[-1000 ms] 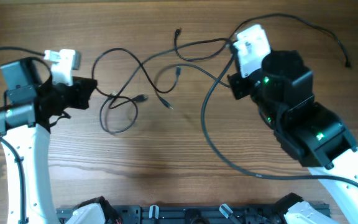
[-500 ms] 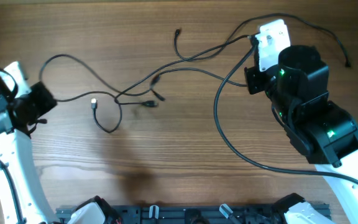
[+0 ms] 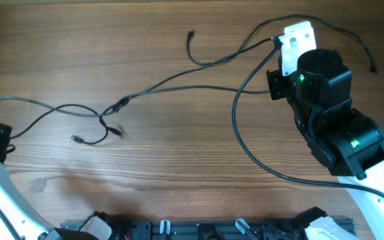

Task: Untangle cables
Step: 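Pull the held cable leftward with the left gripper, stretching it out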

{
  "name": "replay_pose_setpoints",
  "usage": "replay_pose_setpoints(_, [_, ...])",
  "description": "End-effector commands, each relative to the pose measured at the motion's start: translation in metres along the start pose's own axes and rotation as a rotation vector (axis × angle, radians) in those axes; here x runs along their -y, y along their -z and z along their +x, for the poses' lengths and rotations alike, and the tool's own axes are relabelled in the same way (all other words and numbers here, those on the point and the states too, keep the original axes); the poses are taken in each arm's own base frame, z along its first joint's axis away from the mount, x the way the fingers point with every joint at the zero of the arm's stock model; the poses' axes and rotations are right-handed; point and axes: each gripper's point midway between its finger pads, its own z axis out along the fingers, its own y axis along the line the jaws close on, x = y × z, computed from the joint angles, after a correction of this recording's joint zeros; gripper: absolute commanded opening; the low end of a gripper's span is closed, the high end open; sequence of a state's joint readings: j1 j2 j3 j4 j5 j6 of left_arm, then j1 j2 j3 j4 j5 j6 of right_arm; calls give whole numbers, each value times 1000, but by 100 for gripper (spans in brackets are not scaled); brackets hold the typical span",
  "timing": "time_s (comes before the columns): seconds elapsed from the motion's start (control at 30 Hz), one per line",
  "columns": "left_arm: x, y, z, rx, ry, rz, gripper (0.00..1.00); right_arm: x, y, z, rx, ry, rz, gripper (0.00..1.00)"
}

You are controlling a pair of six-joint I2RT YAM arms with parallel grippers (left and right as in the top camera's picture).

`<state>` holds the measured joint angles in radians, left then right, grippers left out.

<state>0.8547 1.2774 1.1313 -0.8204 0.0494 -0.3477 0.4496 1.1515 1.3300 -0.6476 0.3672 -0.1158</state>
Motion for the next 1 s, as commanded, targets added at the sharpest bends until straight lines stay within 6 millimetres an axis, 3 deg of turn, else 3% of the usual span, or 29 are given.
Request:
replay_pose_setpoints(0.0, [-13, -4, -4, 17, 61, -66, 4, 14, 6, -2, 12, -28, 58, 4])
replay_pose_setpoints(0.43, [37, -3, 17, -91, -49, 187, 4, -5, 5, -4, 21, -47, -47, 4])
replay_pose_setpoints(0.47, [40, -3, 18, -94, -57, 191, 11, -5, 5, -4, 21, -47, -47, 4])
replay_pose_setpoints(0.53, [48, -3, 23, -105, -78, 204, 59, -5, 5, -4, 21, -46, -47, 4])
replay_pose_setpoints(0.57, [52, -3, 26, -111, -90, 210, 77, -5, 5, -4, 21, -46, -47, 4])
replay_pose_setpoints(0.6, [57, -4, 30, -118, -105, 218, 90, -5, 5, -4, 21, -46, -47, 4])
replay_pose_setpoints(0.63, [62, -4, 33, -126, -120, 226, 96, -5, 5, -4, 21, -46, -47, 4])
replay_pose_setpoints(0.97, [116, 4, 80, -201, -293, 322, 100, -9, 5, -4, 24, -48, -69, 4])
